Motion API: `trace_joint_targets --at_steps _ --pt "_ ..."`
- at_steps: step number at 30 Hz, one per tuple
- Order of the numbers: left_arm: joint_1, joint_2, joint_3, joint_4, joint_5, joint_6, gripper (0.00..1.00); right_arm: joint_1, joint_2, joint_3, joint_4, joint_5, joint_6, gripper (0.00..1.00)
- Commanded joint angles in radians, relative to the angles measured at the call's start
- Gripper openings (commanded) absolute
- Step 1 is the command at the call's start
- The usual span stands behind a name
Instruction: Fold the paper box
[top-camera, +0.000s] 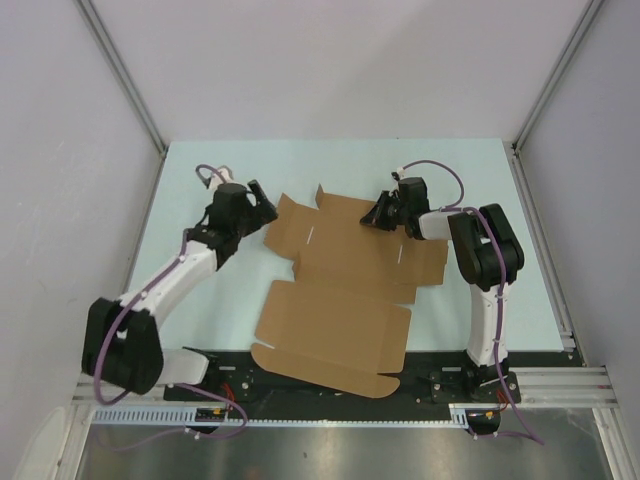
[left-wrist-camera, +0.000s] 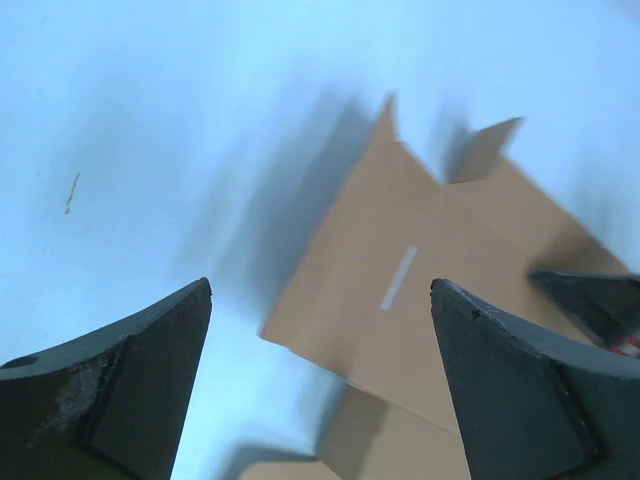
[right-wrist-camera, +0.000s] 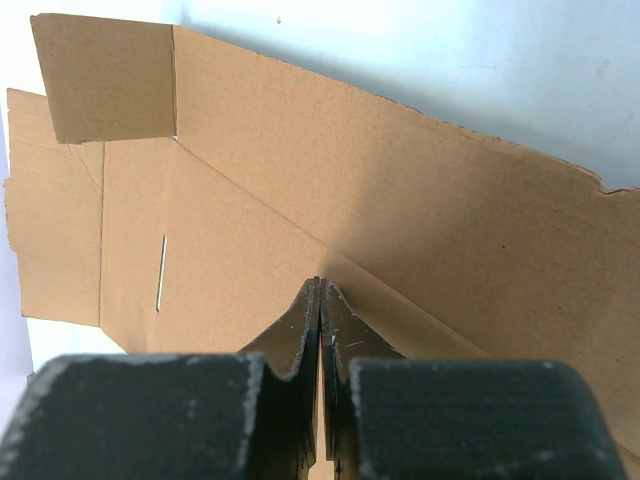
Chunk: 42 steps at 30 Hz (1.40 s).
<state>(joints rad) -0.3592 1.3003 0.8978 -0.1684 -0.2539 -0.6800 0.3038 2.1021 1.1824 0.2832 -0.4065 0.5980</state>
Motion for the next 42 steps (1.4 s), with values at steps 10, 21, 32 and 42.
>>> trace_joint_targets --at_steps 10,21,32,42 --pt "0.089 0.372 0.194 0.058 0.237 0.060 0.78 -0.005 0.044 -0.020 -0.130 0.031 -0.044 0.00" --pt "0.063 0.430 0.247 0.072 0.228 0.154 0.10 -0.009 0.042 -0.020 -0.133 0.034 -0.046 0.00" --pt "-0.098 0.510 0.378 -0.063 -0.010 0.310 0.10 -0.009 0.038 -0.020 -0.139 0.035 -0.047 0.00" --pt "-0.182 0.628 0.468 -0.177 -0.194 0.366 0.10 -0.009 0.044 -0.020 -0.133 0.034 -0.047 0.00"
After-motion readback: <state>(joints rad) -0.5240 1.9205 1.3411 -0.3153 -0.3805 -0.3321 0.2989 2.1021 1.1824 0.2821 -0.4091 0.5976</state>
